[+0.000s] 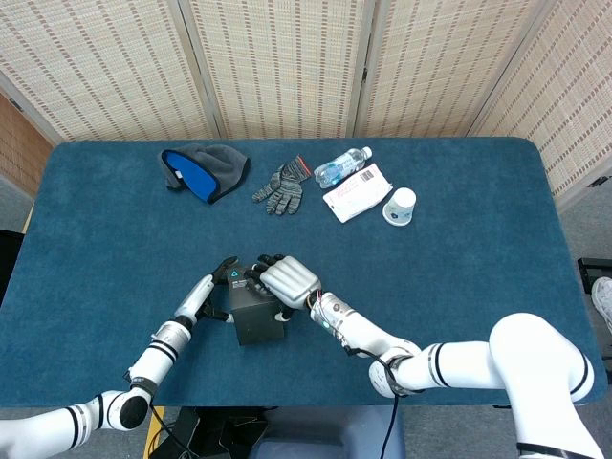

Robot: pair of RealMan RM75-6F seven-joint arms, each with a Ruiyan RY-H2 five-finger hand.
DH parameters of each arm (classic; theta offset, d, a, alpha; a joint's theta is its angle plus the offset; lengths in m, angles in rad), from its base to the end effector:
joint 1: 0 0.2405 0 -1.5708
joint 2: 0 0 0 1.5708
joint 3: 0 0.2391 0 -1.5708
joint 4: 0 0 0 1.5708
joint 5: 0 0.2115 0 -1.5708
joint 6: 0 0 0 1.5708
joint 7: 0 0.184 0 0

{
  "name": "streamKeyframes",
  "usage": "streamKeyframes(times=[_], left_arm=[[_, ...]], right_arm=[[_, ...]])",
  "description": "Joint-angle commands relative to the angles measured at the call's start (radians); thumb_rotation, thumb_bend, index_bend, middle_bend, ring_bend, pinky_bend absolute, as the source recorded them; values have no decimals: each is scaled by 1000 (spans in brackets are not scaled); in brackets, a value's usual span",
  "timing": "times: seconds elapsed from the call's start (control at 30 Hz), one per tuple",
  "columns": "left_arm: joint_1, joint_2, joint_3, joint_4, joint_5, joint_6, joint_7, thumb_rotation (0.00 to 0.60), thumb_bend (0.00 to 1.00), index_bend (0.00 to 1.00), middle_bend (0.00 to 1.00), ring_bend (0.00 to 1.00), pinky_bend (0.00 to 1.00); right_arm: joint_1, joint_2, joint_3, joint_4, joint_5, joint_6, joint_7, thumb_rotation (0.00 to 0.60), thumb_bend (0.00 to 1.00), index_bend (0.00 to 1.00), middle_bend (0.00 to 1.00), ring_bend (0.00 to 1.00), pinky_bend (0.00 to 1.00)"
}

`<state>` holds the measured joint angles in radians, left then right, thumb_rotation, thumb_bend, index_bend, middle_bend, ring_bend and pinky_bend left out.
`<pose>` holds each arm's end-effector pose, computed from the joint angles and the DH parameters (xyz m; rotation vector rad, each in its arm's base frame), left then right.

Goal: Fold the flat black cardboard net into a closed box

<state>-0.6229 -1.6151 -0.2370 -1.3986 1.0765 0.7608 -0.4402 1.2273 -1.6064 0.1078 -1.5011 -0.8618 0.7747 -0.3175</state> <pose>-0.1710 0.3517 -0.0690 -1.3763 -1.9442 -1.1742 0.0128 -0.3602 -0.0955 2.2836 -0.9111 0.9281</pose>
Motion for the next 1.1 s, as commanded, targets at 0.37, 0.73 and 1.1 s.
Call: streamKeyframes(times=[0.37,0.73,1.1], left_arm=[[30,72,-2,-107,-57,21,49,600,24,0,0,0,111],[77,156,28,-227,-89,68,115,600,24,0,0,0,112],[115,200,34,-289,-83,122,133,600,24,0,0,0,114]], right_arm=[[-9,-36,8,6,18,17,-85,600,111,178,230,140,209],[-16,-37,26,-9,42,10,-111,600,111,178,230,140,209],[-25,-63,34,-5,46,42,-142,600,100,178,245,155,209]])
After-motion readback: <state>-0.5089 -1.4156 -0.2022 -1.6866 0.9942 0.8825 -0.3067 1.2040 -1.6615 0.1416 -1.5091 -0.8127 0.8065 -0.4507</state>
